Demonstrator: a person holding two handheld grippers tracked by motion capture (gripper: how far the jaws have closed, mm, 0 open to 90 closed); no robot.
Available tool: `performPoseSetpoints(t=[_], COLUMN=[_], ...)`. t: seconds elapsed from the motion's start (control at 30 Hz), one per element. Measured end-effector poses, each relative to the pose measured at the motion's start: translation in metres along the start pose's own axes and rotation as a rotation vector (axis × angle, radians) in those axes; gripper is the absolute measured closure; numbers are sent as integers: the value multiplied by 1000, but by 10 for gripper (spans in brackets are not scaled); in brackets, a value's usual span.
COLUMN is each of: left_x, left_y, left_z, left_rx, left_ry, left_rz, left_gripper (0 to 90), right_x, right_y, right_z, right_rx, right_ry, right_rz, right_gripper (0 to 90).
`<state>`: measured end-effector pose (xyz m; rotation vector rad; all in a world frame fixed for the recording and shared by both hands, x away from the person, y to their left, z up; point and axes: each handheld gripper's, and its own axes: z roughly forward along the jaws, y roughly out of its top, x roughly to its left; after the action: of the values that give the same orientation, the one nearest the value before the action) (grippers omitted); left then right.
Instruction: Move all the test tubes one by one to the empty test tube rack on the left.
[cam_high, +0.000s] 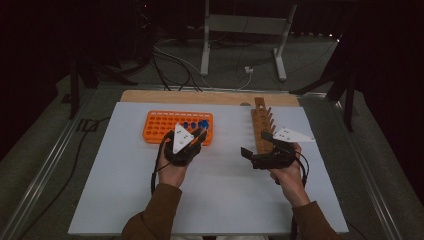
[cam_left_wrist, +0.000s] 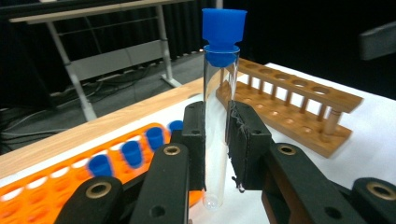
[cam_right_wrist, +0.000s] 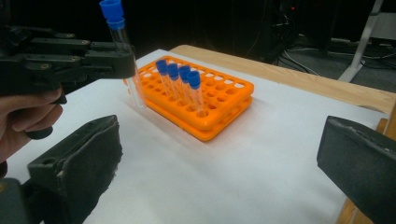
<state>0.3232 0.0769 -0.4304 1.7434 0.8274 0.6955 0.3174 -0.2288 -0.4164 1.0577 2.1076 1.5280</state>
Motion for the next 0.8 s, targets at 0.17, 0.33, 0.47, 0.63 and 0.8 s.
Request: performPoseSetpoints(t=[0.17, 0.33, 0.47, 0.63, 0.8], left_x=[15, 28, 37, 46, 56], left_y=[-2, -5, -7, -11, -17], left_z=[-6, -8, -7, 1, 10], left_rx=[-15, -26, -22, -2, 14], left_ry=[38, 75, 101, 136, 176], left_rz=[-38, -78, -96, -94, -119], left_gripper=[781, 781, 781, 781, 781], right_x=[-5, -9, -10, -11, -13], right_y=[0, 0, 0, -1, -1], right_z=[-5, -6, -6, -7, -8], right_rx=[-13, -17, -18, -22, -27], right_ry=[-10, -12, -10, -9, -9], right_rz=[20, 33, 34, 40, 46], right_gripper=[0, 0, 0, 0, 0])
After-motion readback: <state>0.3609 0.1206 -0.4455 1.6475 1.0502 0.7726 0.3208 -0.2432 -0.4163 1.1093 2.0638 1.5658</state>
